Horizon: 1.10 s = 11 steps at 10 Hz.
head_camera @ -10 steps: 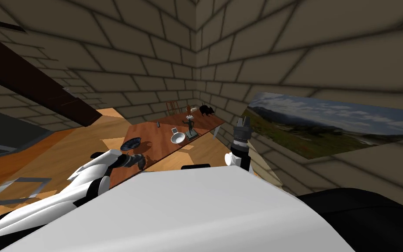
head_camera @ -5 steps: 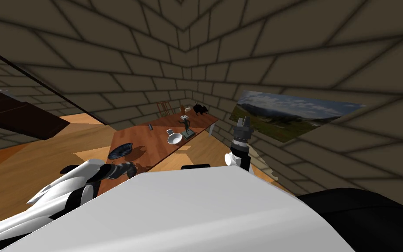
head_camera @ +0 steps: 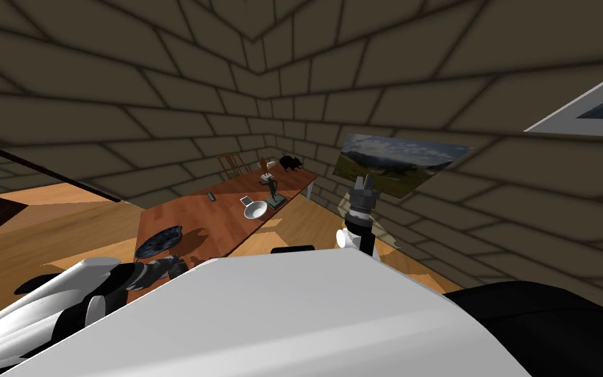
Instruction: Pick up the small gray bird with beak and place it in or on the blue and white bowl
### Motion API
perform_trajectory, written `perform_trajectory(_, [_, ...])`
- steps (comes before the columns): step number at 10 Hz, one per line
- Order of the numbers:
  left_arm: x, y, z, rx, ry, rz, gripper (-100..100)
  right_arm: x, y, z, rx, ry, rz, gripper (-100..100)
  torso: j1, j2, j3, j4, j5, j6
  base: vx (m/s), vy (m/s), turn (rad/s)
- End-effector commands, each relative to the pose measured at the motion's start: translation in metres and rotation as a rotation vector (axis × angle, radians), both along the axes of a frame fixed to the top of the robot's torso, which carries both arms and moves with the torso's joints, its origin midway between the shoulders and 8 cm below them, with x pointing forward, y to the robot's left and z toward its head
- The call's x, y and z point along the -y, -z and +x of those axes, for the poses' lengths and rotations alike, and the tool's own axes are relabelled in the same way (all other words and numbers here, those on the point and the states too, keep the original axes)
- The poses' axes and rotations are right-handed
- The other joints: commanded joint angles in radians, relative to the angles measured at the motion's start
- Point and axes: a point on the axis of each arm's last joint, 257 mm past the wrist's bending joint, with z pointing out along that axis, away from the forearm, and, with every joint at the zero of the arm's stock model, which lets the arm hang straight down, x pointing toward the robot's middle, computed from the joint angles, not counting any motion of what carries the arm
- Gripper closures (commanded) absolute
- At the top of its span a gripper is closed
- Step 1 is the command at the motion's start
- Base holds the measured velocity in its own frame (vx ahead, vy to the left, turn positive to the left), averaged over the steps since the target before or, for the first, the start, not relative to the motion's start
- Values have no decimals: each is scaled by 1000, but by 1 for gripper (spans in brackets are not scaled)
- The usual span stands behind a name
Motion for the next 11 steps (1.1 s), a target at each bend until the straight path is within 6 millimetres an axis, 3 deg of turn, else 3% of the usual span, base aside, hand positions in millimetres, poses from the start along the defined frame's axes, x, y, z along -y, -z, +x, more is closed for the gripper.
perform_trajectory(1, [-6,-3,-16,-3,-23,8,100,0,0,0,0,0,0,0,0,0,0,0,0,0,-29,77,-186])
perform_trajectory(3, [-6,-3,-16,-3,-23,8,100,0,0,0,0,0,0,0,-3,-2,-1,-1,1,-2,-1,18,7])
perform_trajectory(4, [-19,-10,-36,-6,-60,17,100,0,0,0,0,0,0,0,-5,-3,-2,-1,0,-2,-8,16,-317])
perform_trajectory(6, [-19,-10,-36,-6,-60,17,100,0,0,0,0,0,0,0,-4,-2,-1,0,-1,-1,-15,35,-88])
perform_trajectory(9, [-54,-35,-89,-11,-154,58,100,0,0,0,0,0,0,0,-2,-2,-1,0,-1,0,-21,67,-362])
perform_trajectory(10, [-54,-35,-92,-15,-157,59,100,0,0,0,0,0,0,0,0,-3,-1,0,-1,1,-18,88,-220])
perform_trajectory(11, [-65,-44,-109,-19,-183,75,100,0,0,0,0,0,0,0,0,-3,-2,0,-1,0,-21,70,-222])
